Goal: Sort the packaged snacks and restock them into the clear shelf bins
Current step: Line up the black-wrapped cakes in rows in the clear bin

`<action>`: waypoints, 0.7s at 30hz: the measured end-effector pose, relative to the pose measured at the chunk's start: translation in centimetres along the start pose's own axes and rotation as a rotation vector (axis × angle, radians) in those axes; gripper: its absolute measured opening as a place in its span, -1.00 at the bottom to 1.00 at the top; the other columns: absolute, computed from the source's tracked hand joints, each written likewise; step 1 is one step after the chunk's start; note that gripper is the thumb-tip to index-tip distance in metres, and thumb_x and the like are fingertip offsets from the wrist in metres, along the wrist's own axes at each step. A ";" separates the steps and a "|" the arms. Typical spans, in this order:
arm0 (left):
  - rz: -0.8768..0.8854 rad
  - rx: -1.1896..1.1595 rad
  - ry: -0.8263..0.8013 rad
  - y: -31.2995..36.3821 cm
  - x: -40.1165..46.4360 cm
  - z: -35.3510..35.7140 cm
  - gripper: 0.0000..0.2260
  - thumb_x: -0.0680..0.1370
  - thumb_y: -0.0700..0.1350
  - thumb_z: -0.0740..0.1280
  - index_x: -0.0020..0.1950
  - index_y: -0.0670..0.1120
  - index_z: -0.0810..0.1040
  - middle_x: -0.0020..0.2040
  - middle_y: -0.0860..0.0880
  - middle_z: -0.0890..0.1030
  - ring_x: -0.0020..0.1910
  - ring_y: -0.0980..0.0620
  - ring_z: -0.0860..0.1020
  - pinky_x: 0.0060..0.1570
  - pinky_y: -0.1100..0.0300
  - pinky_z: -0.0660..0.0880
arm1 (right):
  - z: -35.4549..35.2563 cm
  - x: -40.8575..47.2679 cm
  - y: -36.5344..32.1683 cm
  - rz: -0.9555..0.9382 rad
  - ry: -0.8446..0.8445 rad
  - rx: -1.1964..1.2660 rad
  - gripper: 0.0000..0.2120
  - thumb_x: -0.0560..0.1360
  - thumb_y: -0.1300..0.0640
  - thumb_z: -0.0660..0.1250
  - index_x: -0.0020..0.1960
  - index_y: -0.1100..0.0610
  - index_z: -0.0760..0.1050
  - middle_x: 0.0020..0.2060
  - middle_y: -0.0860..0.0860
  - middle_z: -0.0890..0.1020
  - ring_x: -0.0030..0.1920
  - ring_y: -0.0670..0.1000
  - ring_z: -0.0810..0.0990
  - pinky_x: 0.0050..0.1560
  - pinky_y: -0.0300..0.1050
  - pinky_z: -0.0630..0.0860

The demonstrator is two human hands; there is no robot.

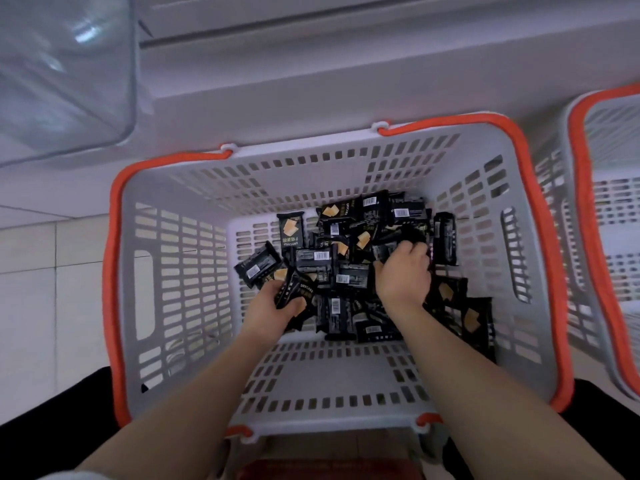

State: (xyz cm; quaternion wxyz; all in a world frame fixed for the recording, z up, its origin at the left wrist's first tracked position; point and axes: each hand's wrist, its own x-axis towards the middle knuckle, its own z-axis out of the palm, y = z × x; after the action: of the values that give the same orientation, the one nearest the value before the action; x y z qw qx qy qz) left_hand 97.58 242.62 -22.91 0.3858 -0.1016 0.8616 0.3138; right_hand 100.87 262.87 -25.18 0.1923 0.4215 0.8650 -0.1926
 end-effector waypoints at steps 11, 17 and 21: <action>0.110 -0.081 -0.045 3.0 -1.7 0.4 -0.59 0.49 -0.02 0.37 0.30 -0.07 0.41 0.20 0.01 0.52 0.13 0.09 0.47 0.15 0.11 0.46 | -3.5 -1.8 1.2 0.304 -0.552 1.276 -0.80 0.56 0.17 0.24 0.17 0.14 0.46 0.01 0.10 0.63 -0.11 0.02 0.63 0.03 -0.04 0.46; 0.152 -0.373 -0.270 4.3 -4.3 0.0 -0.84 0.51 -0.16 0.32 0.03 0.08 0.55 -0.08 0.20 0.65 0.00 0.19 0.57 0.02 0.30 0.46 | -5.7 -4.4 2.1 0.307 -0.701 1.632 -0.77 0.56 0.20 0.20 0.19 0.14 0.49 0.00 0.08 0.67 0.02 0.02 0.63 -0.04 -0.04 0.48; 0.014 -0.681 -0.258 4.7 -5.9 -0.7 -0.81 0.50 -0.19 0.30 -0.07 0.12 0.58 0.01 0.02 0.62 0.11 -0.03 0.54 0.22 -0.01 0.40 | -6.0 -6.8 1.2 0.048 -0.564 1.208 -0.88 0.52 0.12 0.31 0.02 -0.03 0.56 -0.01 -0.07 0.64 0.05 -0.05 0.57 0.07 -0.03 0.45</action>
State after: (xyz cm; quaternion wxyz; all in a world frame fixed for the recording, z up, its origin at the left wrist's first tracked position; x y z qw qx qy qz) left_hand 99.22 245.52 -16.09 0.4332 -0.1778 0.6528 0.5955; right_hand 104.70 262.07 -16.92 0.1458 0.4079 0.5119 -0.7418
